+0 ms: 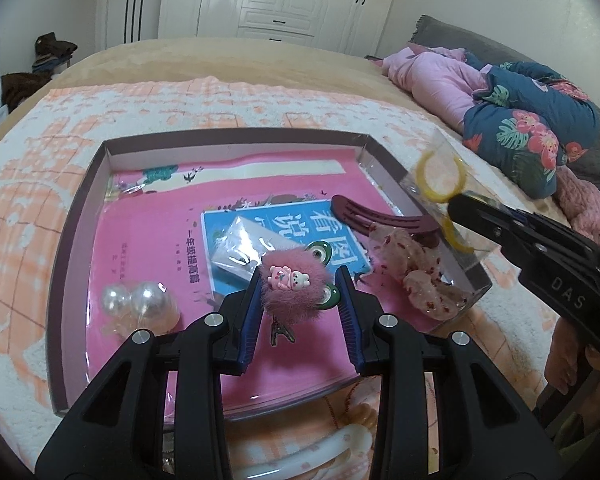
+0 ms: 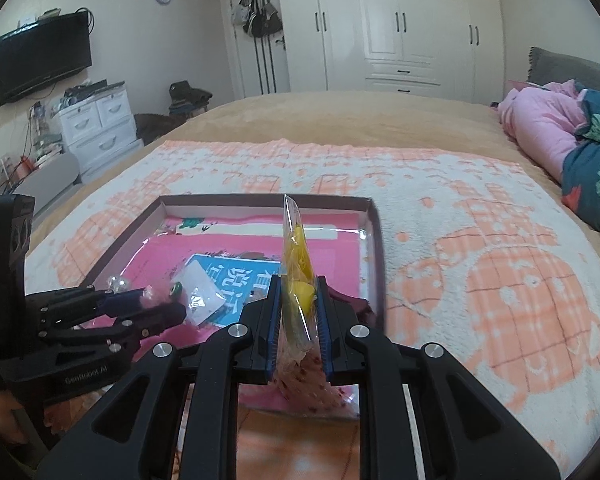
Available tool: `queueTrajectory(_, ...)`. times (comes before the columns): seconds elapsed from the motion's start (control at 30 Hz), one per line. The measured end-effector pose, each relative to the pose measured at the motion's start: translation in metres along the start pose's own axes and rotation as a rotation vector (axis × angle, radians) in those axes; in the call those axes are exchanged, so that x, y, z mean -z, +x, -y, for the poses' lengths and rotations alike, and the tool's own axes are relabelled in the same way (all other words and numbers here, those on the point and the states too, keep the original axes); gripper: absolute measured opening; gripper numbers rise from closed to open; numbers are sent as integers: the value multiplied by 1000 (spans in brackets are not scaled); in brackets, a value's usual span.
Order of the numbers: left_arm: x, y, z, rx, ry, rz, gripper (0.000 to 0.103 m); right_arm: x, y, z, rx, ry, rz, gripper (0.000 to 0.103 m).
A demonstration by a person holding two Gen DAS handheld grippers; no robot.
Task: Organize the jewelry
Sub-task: 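Carry the yellow hair ties and pink fluffy tie into the box and open both tools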
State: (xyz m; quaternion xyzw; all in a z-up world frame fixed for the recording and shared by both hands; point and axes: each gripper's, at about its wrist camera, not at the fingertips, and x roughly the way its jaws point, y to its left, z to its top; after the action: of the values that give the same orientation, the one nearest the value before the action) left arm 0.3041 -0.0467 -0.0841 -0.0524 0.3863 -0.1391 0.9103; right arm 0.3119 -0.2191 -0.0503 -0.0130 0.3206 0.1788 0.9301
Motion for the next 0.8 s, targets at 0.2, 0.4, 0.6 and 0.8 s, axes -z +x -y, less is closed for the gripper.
queueTrajectory(0.2,2,5,-5,-3,-10,-20,27,-5,22,-9,-21,-30,-45,16)
queueTrajectory(0.4,3,8,-9,-7,-16,-28,27,-8,42,-10,-34,-33,-86,16)
queueTrajectory(0.6,4,12,-11,-11,-25,-37,27,-5,52,-11,-53,-32,-106,16)
queueTrajectory(0.8,5,11,-10,-8,-22,-40,27,0,53,-11,-71,-22,-116,16)
